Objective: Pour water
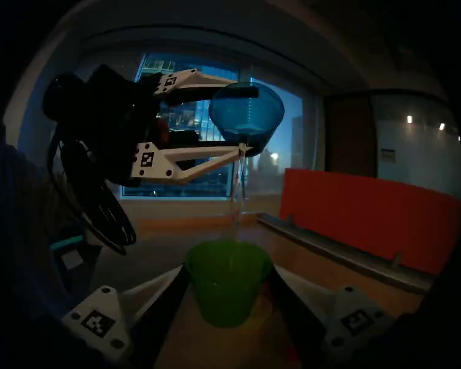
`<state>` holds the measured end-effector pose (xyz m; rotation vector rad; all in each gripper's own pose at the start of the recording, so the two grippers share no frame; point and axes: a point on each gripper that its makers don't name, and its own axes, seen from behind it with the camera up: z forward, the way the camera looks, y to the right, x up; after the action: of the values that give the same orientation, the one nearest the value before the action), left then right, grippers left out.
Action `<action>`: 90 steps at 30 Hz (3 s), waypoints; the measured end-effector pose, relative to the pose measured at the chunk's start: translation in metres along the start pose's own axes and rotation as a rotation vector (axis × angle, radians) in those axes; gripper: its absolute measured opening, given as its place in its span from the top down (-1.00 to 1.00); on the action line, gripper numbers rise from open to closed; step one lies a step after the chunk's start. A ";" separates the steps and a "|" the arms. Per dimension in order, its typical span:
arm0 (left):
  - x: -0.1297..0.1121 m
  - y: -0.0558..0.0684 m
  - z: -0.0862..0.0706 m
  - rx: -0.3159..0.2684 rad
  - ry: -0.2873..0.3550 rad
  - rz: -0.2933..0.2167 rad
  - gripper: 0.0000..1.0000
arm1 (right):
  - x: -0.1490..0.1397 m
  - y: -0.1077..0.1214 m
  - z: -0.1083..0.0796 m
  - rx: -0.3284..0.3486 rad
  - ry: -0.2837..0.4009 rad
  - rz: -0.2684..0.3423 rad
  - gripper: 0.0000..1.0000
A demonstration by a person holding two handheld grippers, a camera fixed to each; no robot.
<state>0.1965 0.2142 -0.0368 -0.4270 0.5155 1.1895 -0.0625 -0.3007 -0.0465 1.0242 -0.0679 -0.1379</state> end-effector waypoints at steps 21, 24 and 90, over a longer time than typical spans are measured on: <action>0.006 -0.005 0.001 0.000 0.002 0.113 -0.71 | 0.000 0.001 0.001 -0.006 0.005 0.003 -0.82; 0.006 -0.004 0.001 -0.001 -0.001 0.134 -0.72 | 0.000 0.002 0.001 -0.007 0.005 0.003 -0.82; 0.017 -0.014 0.001 0.067 0.006 0.098 -0.72 | 0.006 0.008 0.003 -0.033 0.031 0.012 -0.82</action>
<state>0.2144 0.2239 -0.0454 -0.3519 0.5851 1.2614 -0.0564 -0.3005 -0.0380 0.9922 -0.0437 -0.1120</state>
